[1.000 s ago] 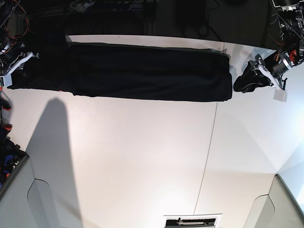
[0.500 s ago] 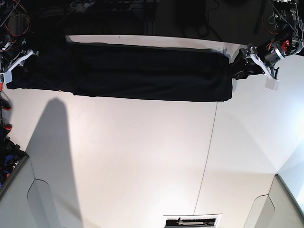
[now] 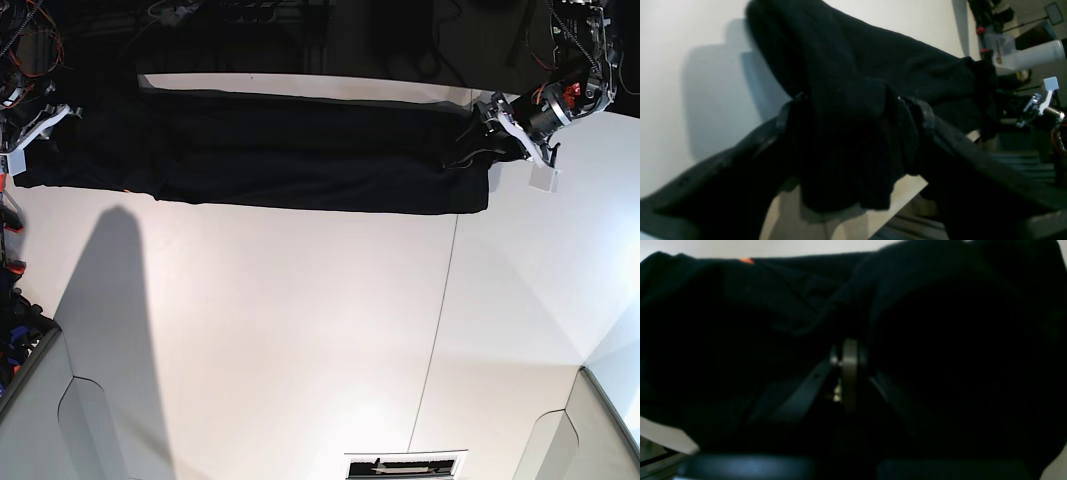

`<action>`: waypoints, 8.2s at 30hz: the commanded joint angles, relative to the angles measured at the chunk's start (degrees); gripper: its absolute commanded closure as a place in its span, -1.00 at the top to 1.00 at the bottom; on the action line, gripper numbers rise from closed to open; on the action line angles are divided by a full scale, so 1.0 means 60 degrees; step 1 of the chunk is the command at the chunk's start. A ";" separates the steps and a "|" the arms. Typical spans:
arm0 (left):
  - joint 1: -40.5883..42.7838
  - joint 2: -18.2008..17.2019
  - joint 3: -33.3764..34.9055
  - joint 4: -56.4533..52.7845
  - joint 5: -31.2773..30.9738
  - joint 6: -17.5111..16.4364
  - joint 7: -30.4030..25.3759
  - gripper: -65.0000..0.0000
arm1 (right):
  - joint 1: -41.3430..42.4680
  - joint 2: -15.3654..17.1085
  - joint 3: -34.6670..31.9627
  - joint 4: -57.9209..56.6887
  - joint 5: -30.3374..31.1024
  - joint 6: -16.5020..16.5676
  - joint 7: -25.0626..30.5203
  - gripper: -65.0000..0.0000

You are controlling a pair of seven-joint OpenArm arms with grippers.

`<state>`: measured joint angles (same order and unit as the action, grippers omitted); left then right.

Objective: Layout the t-shirt on the table in an organized manner, then fold the t-shirt properly
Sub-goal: 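Lift the strip end with the left gripper and carry it toward the right gripper, then fold the strip end over with the left gripper and press it down, then release the fold and lift the left gripper off the shirt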

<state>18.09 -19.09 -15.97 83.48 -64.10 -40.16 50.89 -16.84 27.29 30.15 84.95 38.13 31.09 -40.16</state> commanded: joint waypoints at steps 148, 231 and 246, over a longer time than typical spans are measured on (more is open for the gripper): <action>-0.2138 0.3417 0.4867 0.2809 0.5508 0.0590 -0.0506 -0.12 | 0.0204 0.0240 0.0481 0.1399 -0.1435 -0.1854 0.0080 0.07; -0.1763 0.2233 0.1406 0.2390 0.3818 0.0027 -0.0342 -0.18 | 0.1137 0.1344 -0.0127 -0.0841 -0.0397 0.0000 0.0645 -1.00; -0.1738 0.2284 0.2827 0.1224 0.5665 0.0027 -0.1264 -1.00 | 0.1137 0.0820 -0.0127 -0.0838 0.0291 0.0004 0.0280 -1.00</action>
<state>8.27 -5.39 1.08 90.02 -28.95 -39.24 44.69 -10.61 30.94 28.86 79.22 38.65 31.05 -39.27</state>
